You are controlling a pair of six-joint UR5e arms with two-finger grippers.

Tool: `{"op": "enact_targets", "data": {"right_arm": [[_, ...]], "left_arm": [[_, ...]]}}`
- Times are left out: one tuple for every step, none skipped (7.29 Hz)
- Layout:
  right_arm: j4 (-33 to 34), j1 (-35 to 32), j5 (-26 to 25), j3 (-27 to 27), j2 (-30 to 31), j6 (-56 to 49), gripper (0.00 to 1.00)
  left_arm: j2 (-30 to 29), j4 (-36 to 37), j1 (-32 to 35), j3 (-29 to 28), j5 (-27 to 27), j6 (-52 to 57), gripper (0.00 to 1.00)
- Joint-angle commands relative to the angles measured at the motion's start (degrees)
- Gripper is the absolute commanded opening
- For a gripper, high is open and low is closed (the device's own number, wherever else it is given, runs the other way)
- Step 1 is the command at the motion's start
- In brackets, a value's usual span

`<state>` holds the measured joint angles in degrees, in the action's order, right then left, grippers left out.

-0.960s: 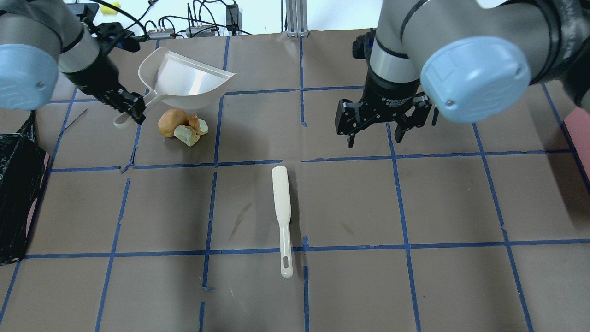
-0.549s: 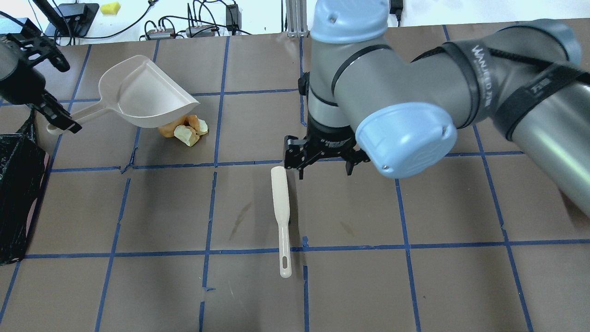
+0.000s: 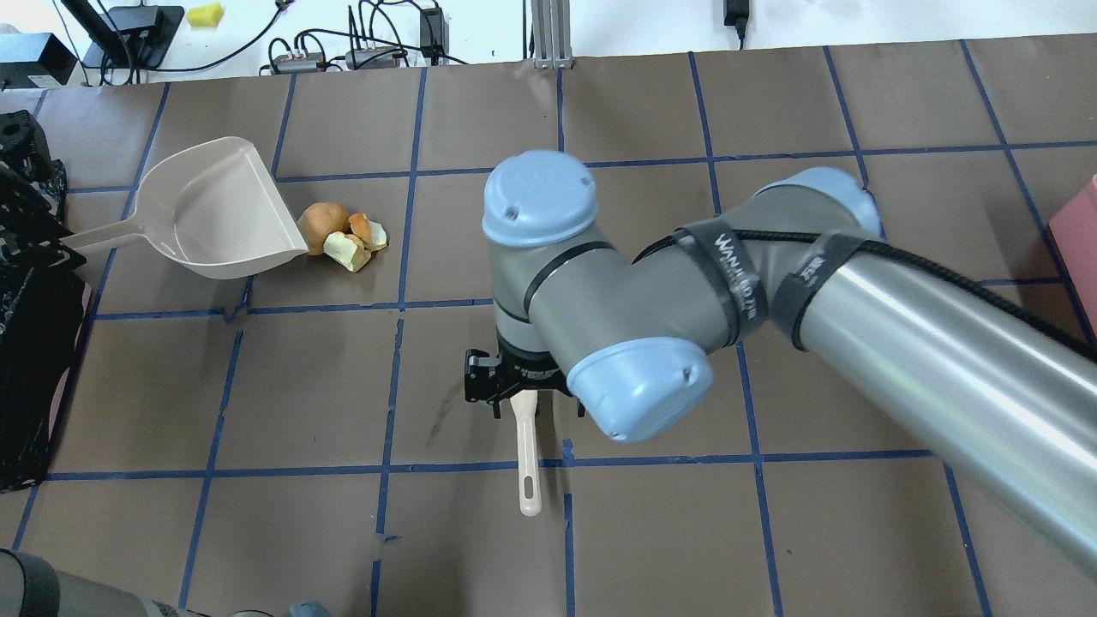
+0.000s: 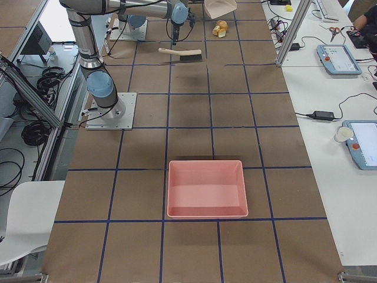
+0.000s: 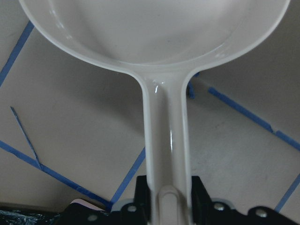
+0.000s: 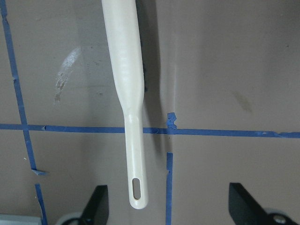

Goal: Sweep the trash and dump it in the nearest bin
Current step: 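Place the dustpan beside the bread scraps while the right gripper grasps the brush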

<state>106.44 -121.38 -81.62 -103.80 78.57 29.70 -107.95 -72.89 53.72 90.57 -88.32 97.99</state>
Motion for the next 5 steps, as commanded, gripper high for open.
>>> {"op": "enact_targets", "data": {"right_arm": [[2.11, -4.12, -2.83, -0.62, -6.04, -0.85, 0.96], [2.11, -4.48, -3.02, -0.7, -6.06, -1.65, 0.95], [2.11, -4.57, -3.46, -0.7, -5.97, -1.83, 0.91], [2.11, -4.92, -3.46, -0.88, -6.15, -2.36, 0.79], [2.11, -5.79, -3.37, -1.4, -6.15, -2.45, 0.77]], "left_arm": [[-3.65, 0.47, -0.37, -2.49, -0.19, 7.01, 0.02], [-4.71, 0.73, -0.54, -1.8, -0.63, 8.69, 0.02], [-5.85, 0.82, -0.55, -2.23, -1.15, 9.84, 0.02], [-6.39, 1.43, -0.55, -1.98, -2.11, 10.2, 0.02], [-6.65, 2.4, -0.81, -1.89, -2.12, 12.12, 0.02]]}}
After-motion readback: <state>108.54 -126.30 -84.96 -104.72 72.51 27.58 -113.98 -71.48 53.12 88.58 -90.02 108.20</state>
